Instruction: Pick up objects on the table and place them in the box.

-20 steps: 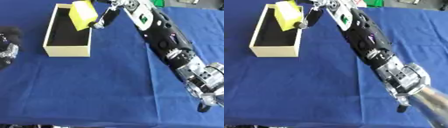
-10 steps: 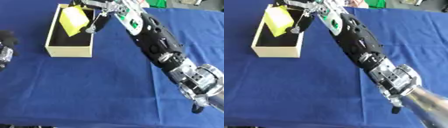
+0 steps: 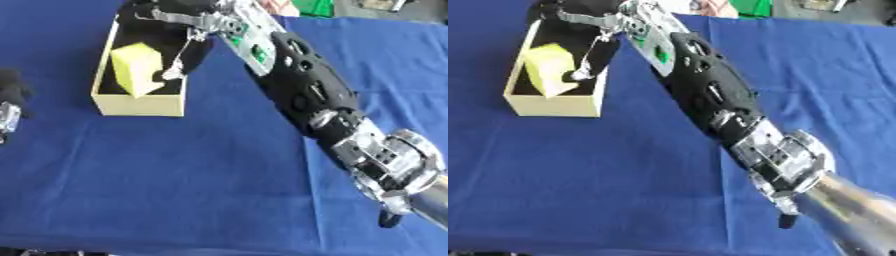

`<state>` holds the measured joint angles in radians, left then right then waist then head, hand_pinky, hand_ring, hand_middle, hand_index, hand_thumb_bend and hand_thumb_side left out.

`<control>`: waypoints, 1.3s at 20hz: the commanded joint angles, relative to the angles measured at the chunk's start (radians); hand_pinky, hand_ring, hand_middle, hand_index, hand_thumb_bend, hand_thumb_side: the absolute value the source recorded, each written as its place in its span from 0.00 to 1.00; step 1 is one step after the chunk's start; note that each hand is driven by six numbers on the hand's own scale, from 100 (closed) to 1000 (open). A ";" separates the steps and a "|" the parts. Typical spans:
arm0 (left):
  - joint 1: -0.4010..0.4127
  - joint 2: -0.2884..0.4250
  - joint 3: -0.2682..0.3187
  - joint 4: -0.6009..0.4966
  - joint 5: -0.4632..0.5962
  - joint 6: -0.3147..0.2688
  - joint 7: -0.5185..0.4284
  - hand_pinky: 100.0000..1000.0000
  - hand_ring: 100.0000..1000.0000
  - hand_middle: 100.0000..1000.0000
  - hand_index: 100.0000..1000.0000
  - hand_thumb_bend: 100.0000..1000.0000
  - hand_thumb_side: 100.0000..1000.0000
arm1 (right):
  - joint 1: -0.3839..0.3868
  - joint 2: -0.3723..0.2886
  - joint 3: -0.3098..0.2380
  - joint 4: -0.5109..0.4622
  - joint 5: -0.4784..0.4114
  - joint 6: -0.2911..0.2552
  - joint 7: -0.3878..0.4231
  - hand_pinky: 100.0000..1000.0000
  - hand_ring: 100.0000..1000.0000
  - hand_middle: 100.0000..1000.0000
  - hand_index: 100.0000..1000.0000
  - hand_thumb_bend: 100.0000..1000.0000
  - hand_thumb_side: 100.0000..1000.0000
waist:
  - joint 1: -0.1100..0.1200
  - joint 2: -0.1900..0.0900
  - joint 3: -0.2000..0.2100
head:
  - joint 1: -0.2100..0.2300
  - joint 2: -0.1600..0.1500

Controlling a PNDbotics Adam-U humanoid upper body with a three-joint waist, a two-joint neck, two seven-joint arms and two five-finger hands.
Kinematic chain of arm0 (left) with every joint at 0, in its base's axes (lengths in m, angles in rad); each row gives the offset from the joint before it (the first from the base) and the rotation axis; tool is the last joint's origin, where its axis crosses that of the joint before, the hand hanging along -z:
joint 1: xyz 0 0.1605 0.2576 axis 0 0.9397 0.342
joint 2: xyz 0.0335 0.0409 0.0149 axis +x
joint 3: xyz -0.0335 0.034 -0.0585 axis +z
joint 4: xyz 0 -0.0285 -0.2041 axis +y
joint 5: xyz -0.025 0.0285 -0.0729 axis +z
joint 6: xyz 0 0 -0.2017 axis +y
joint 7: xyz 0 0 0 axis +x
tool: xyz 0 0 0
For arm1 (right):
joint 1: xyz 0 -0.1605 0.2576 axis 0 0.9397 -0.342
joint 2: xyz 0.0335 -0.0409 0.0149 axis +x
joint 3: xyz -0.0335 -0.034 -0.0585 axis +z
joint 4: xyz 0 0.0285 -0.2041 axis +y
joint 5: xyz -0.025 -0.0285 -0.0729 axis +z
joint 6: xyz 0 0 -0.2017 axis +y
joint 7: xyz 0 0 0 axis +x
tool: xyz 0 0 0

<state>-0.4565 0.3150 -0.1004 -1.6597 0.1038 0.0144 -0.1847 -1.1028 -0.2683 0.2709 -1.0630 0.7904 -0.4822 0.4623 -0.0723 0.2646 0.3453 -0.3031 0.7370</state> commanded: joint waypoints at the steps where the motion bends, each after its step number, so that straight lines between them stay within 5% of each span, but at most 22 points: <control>1: -0.018 0.007 0.004 -0.017 -0.004 -0.003 0.001 0.48 0.68 0.56 0.74 0.00 0.16 | -0.019 -0.019 -0.014 -0.028 0.017 0.007 -0.026 0.86 0.93 0.97 0.98 0.44 0.25 | 0.007 -0.016 -0.001 | -0.001 -0.007; 6: -0.023 0.010 0.008 -0.017 0.009 0.000 0.021 0.48 0.67 0.55 0.76 0.00 0.17 | -0.017 -0.041 -0.032 -0.049 0.023 0.050 -0.137 0.84 0.90 0.94 0.97 0.28 0.23 | 0.004 -0.015 -0.012 | 0.007 -0.012; 12: -0.014 0.021 0.022 -0.016 0.017 0.012 0.067 0.46 0.65 0.55 0.72 0.00 0.16 | 0.000 -0.117 -0.052 -0.097 -0.198 0.131 -0.208 0.80 0.88 0.91 0.95 0.00 0.21 | -0.002 -0.015 -0.051 | 0.036 -0.012; 26: 0.008 0.033 0.046 -0.014 -0.031 0.004 0.160 0.41 0.58 0.51 0.53 0.00 0.20 | 0.199 -0.334 -0.100 -0.375 -0.503 0.282 -0.218 0.78 0.86 0.88 0.94 0.00 0.10 | 0.013 -0.015 -0.155 | 0.093 -0.007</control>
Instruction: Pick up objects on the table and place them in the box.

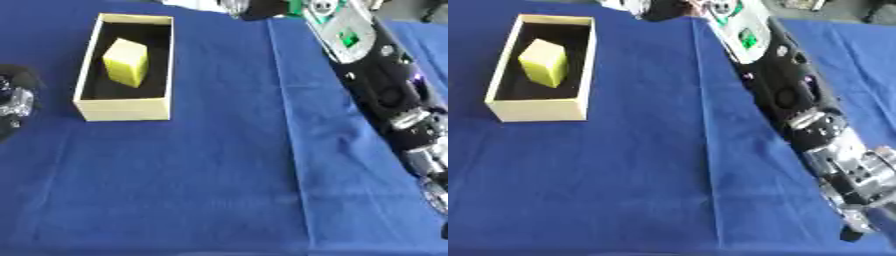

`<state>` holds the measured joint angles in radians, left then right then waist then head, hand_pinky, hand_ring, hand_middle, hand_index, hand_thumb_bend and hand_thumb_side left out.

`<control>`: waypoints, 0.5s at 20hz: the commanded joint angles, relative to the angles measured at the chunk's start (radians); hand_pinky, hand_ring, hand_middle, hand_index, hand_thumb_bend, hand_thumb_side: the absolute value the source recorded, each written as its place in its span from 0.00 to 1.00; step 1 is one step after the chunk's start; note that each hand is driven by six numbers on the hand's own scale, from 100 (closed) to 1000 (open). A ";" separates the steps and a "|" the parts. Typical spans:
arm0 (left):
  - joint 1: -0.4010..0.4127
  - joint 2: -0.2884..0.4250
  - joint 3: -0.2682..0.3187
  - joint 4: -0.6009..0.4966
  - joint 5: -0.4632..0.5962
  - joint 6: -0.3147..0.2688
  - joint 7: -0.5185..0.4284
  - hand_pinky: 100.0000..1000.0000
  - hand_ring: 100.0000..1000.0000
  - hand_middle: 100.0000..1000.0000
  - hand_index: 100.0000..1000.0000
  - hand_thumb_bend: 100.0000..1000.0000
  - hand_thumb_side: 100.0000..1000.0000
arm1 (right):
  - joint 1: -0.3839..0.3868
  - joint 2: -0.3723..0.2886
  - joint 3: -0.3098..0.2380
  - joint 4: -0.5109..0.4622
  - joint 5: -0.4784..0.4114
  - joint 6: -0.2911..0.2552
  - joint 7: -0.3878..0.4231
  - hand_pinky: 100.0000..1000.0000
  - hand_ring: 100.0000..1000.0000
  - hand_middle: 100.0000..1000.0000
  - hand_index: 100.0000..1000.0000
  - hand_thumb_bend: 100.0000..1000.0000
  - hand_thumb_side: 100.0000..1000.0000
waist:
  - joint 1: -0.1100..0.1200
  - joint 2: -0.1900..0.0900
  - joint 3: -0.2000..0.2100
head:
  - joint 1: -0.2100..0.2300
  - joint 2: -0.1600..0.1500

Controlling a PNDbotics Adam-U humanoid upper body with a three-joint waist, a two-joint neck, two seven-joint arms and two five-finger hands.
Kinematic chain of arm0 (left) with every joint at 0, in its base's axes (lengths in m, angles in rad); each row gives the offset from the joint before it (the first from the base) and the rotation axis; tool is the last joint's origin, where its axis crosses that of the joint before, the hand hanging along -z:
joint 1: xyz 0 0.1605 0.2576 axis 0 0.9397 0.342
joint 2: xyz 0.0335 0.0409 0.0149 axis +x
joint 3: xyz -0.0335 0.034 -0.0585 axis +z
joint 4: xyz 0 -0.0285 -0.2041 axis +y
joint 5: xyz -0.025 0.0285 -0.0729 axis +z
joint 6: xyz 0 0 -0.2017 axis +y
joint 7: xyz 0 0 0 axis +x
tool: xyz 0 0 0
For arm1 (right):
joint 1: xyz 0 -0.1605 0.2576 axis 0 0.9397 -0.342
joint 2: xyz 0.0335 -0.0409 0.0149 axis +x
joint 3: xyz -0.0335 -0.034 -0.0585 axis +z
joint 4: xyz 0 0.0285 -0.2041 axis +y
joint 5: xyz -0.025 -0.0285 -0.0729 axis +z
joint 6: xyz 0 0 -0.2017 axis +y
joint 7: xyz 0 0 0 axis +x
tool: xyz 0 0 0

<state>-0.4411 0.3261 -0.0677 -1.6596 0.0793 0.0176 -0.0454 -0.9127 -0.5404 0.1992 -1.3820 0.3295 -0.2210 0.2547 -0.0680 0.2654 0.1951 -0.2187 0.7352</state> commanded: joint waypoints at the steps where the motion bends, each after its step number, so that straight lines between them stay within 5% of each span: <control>1: -0.007 0.023 0.014 -0.014 -0.009 0.002 0.029 0.41 0.58 0.51 0.53 0.00 0.20 | 0.029 -0.074 -0.035 -0.071 -0.059 0.030 -0.014 0.78 0.86 0.88 0.93 0.00 0.09 | 0.010 -0.016 -0.011 | 0.010 -0.005; 10: -0.003 0.022 0.020 -0.011 -0.017 0.015 0.094 0.39 0.56 0.50 0.47 0.00 0.22 | 0.204 -0.158 -0.110 -0.175 -0.157 0.082 -0.066 0.78 0.85 0.84 0.92 0.00 0.11 | 0.025 -0.009 -0.049 | 0.026 0.000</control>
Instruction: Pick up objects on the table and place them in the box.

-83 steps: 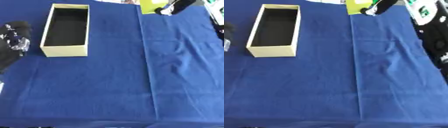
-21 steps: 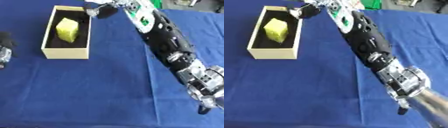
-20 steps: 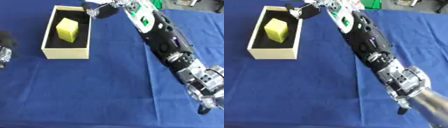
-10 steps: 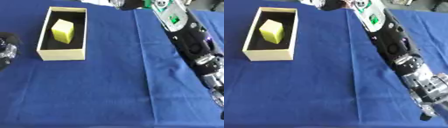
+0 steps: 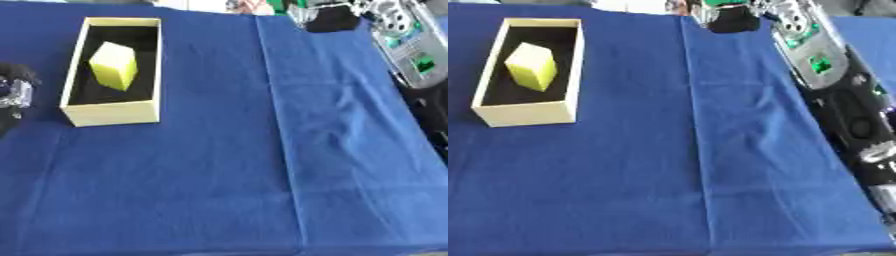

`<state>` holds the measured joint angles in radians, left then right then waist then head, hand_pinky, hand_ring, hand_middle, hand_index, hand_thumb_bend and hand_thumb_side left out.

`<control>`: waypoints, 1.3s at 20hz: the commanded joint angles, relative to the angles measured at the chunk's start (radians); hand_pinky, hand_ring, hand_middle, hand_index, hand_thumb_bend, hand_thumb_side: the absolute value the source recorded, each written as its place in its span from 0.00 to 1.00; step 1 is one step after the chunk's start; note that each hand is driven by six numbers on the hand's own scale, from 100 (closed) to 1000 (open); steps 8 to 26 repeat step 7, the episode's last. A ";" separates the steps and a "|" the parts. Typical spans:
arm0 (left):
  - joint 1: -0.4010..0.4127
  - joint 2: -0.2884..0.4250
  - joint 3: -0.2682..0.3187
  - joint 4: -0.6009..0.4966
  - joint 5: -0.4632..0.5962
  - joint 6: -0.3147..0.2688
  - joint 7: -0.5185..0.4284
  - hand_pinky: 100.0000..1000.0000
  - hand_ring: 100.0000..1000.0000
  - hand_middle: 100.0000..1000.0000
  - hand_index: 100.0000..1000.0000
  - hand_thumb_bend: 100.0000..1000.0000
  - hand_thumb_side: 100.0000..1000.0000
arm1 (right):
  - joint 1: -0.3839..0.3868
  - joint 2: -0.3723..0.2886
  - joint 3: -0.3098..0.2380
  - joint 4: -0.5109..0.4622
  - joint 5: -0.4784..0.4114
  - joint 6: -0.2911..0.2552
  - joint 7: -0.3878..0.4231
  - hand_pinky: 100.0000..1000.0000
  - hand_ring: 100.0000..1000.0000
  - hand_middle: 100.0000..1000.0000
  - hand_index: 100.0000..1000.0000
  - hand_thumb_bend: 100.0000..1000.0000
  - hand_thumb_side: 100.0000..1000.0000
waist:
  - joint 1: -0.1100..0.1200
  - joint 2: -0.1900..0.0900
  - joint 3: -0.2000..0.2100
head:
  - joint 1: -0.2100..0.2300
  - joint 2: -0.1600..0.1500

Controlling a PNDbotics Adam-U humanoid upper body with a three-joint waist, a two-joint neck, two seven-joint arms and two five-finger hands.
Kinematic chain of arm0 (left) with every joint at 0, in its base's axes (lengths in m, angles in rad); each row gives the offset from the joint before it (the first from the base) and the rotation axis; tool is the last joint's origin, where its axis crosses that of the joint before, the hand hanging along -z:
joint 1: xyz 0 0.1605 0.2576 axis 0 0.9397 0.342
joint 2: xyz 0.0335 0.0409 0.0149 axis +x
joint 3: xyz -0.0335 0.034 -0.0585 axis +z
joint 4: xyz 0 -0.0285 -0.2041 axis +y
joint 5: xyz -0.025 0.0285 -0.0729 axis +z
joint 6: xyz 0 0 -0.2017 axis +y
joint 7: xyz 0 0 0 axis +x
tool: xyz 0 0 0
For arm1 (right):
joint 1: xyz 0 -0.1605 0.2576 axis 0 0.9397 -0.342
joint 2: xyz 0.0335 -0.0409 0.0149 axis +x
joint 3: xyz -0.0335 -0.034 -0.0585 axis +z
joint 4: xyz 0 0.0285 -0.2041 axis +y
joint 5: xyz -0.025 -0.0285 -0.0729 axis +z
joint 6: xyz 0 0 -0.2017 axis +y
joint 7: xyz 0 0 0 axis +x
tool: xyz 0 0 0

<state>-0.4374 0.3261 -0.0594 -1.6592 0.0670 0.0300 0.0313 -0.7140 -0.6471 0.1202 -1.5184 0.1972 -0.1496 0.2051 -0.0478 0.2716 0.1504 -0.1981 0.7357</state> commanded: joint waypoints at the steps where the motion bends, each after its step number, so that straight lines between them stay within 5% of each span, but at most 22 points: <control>1: -0.006 0.022 0.012 -0.011 -0.005 0.005 0.024 0.39 0.56 0.50 0.47 0.00 0.22 | 0.023 -0.058 -0.040 -0.046 -0.034 0.014 -0.024 0.78 0.85 0.84 0.91 0.00 0.11 | 0.006 -0.015 -0.008 | 0.006 -0.001; 7: -0.005 0.022 0.012 -0.010 -0.001 0.008 0.044 0.38 0.57 0.51 0.43 0.00 0.23 | 0.118 -0.087 -0.088 -0.089 -0.097 0.035 -0.073 0.77 0.84 0.81 0.91 0.00 0.13 | 0.010 -0.009 -0.021 | 0.020 0.000; 26: -0.005 0.022 0.012 -0.010 -0.001 0.008 0.044 0.38 0.57 0.51 0.43 0.00 0.23 | 0.118 -0.087 -0.088 -0.089 -0.097 0.035 -0.073 0.77 0.84 0.81 0.91 0.00 0.13 | 0.010 -0.009 -0.021 | 0.020 0.000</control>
